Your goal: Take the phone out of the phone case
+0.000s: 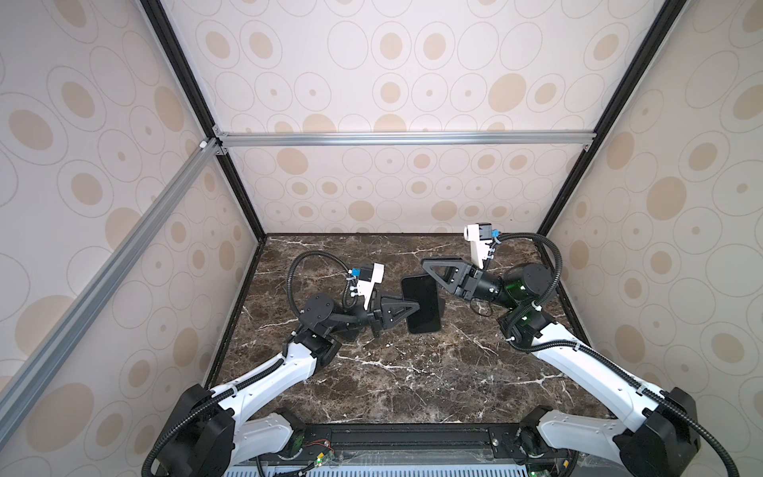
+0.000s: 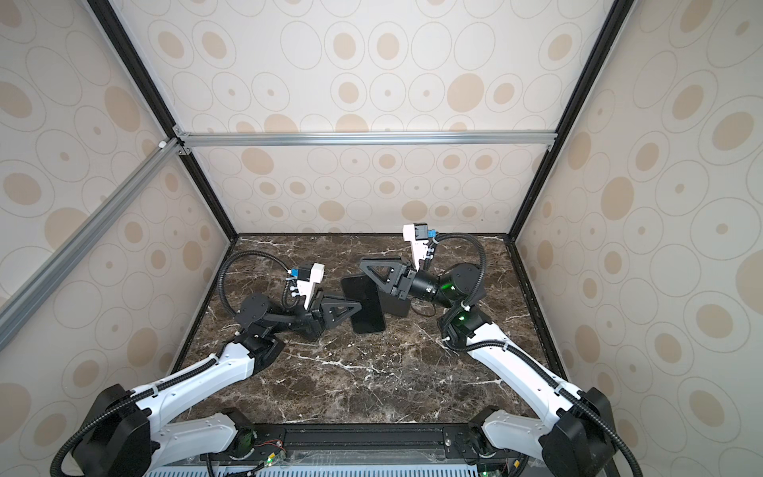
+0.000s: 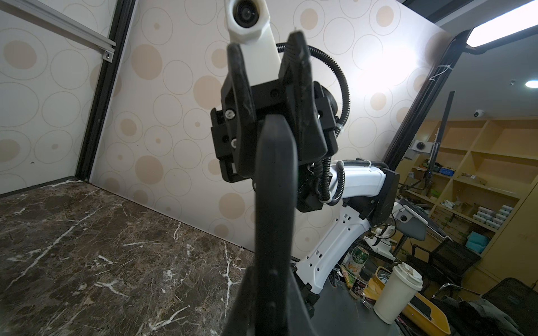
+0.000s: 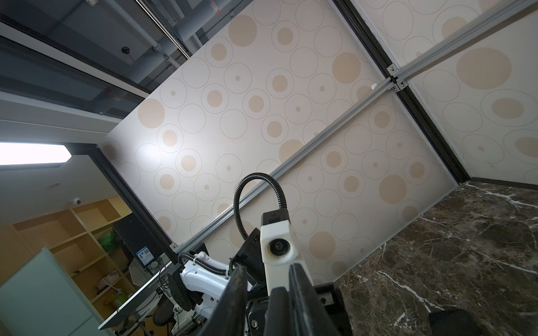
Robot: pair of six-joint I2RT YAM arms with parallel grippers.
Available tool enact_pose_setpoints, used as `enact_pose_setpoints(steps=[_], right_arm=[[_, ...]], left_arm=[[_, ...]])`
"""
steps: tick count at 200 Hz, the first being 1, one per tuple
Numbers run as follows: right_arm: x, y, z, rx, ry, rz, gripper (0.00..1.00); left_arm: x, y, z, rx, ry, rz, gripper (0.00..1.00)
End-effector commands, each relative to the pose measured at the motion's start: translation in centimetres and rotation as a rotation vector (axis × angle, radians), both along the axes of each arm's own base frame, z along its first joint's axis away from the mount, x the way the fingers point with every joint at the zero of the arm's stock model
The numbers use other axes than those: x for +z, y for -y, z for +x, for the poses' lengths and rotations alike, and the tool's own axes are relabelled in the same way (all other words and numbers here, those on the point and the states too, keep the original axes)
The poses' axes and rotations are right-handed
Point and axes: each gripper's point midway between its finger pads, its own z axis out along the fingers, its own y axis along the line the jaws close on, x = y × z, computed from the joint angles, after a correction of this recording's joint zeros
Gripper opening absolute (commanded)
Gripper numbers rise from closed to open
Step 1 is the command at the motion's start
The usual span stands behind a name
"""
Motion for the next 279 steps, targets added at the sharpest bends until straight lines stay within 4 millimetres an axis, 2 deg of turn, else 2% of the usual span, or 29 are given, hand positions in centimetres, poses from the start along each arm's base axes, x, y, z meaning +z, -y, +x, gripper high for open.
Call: enact_pose_setpoints(steps=[1, 85, 147, 228, 264, 279], right_arm=[[2.4, 0.6, -1.4, 0.012, 0.060, 0.047, 0.24], [1.9, 0.3, -1.2, 0.027, 0.022, 0.034, 0.08], [-0.6, -0.1, -0.8, 0.041, -0.089, 0.002, 0.00], [-2.3, -0.6, -0.5, 0.064, -0.198, -0.024, 0.00], [-2.2, 0.1, -0.5, 0.011, -0.162, -0.020, 0.00], [-1.6, 0.7, -0.8, -0.031, -0.121, -0.012, 0.12]], left_arm=[[2.0, -0.2, -0.7, -0.007, 0.080, -0.052, 0.00], [2.3, -0.2, -0.7, -0.005, 0.083, -0.058, 0.00], [3.7, -0.4, -1.0, -0.002, 0.135, -0.066, 0.00], [5.3, -0.5, -2.3, -0.022, 0.224, -0.093, 0.00], [4.7, -0.5, -1.8, 0.003, 0.196, -0.082, 0.00], [4.5, -0.5, -1.7, 0.008, 0.186, -0.081, 0.00]])
